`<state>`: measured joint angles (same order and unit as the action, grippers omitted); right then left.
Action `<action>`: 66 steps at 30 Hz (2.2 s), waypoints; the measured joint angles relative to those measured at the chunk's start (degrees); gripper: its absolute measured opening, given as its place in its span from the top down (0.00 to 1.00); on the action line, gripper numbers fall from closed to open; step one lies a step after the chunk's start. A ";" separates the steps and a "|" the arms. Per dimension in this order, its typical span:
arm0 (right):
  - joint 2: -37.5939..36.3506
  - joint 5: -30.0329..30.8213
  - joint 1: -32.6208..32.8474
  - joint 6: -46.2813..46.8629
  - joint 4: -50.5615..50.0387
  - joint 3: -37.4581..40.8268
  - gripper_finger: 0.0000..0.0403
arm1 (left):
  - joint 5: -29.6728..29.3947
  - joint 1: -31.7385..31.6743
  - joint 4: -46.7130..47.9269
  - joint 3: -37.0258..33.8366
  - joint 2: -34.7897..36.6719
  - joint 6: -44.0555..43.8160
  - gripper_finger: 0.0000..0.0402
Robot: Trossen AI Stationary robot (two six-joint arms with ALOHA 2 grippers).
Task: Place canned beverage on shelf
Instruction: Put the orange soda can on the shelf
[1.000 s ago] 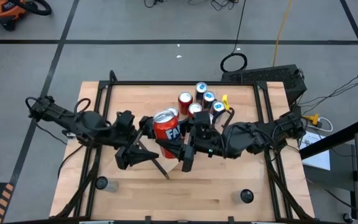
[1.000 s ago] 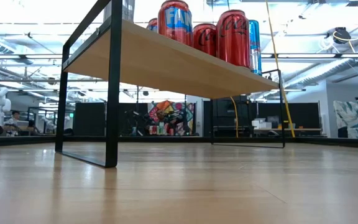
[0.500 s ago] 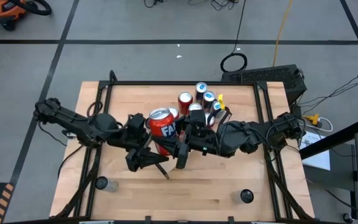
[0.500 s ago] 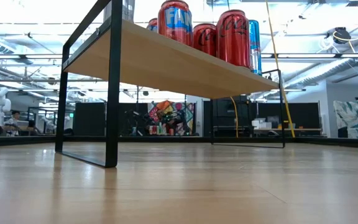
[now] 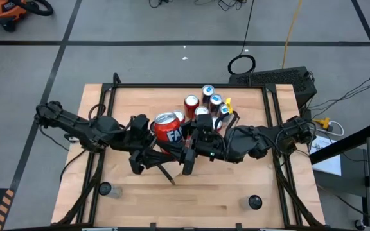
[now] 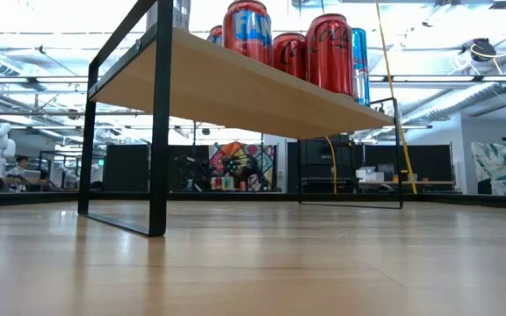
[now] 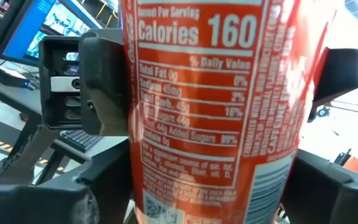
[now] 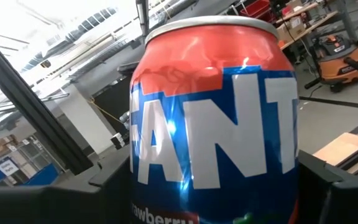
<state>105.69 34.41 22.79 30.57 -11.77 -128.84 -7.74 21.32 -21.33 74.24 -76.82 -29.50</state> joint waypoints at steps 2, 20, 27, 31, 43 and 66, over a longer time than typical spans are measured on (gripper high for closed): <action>0.00 0.05 0.00 0.23 -0.16 0.00 0.32 | -0.01 0.00 0.08 0.00 0.00 0.29 0.24; -0.91 1.31 0.98 -0.26 -2.99 0.00 0.15 | 4.05 0.11 2.10 0.00 -0.11 -0.84 0.28; -2.85 2.07 2.79 -0.20 -8.10 -0.02 0.11 | 4.68 0.09 6.49 0.02 -0.01 -0.12 0.28; -3.98 5.20 3.79 -0.24 -11.42 -0.02 0.12 | 4.65 0.11 10.85 0.02 0.00 1.46 0.28; -4.09 4.38 4.07 6.31 -21.94 -0.04 0.12 | 4.28 0.07 17.87 0.02 -0.04 3.40 0.28; -3.23 1.37 3.15 7.69 -23.67 0.00 0.23 | 4.04 0.07 20.84 0.02 -0.04 3.42 0.28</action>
<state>102.45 35.79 25.93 38.27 -35.44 -128.84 -3.70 21.39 -0.49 74.26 -76.86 -26.09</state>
